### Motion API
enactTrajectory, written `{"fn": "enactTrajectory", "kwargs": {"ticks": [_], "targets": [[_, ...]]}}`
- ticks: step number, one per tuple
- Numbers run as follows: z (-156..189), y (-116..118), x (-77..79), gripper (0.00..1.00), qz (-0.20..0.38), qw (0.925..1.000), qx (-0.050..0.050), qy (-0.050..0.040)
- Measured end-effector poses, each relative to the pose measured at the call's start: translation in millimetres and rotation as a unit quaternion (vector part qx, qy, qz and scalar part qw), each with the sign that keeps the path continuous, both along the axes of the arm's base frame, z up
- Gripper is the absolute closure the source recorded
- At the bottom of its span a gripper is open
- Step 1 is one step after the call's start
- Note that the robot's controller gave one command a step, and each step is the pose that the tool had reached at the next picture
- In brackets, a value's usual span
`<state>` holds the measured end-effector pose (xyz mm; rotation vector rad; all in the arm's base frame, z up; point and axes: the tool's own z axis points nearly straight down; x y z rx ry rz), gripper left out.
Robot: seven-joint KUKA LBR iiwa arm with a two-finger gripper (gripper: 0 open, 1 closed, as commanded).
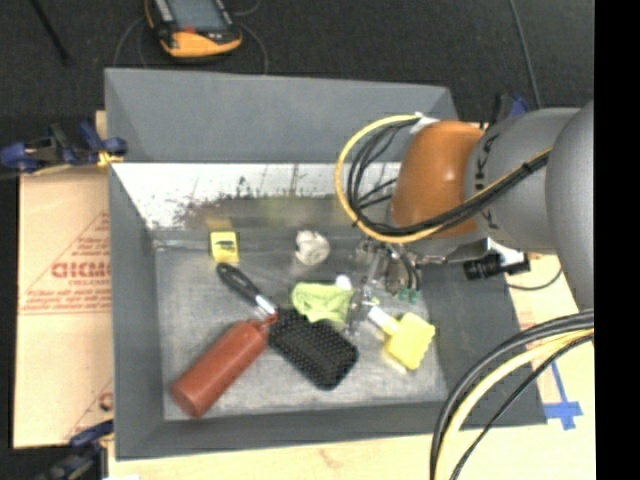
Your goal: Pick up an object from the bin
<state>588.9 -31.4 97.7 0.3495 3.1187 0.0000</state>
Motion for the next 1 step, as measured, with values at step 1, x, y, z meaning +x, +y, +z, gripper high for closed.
{"fn": "enactTrajectory", "kwargs": {"ticks": [1], "targets": [[-1.9, -0.4, 2.6, 0.00, 0.039, 0.9993, -0.001, -0.0020]]}}
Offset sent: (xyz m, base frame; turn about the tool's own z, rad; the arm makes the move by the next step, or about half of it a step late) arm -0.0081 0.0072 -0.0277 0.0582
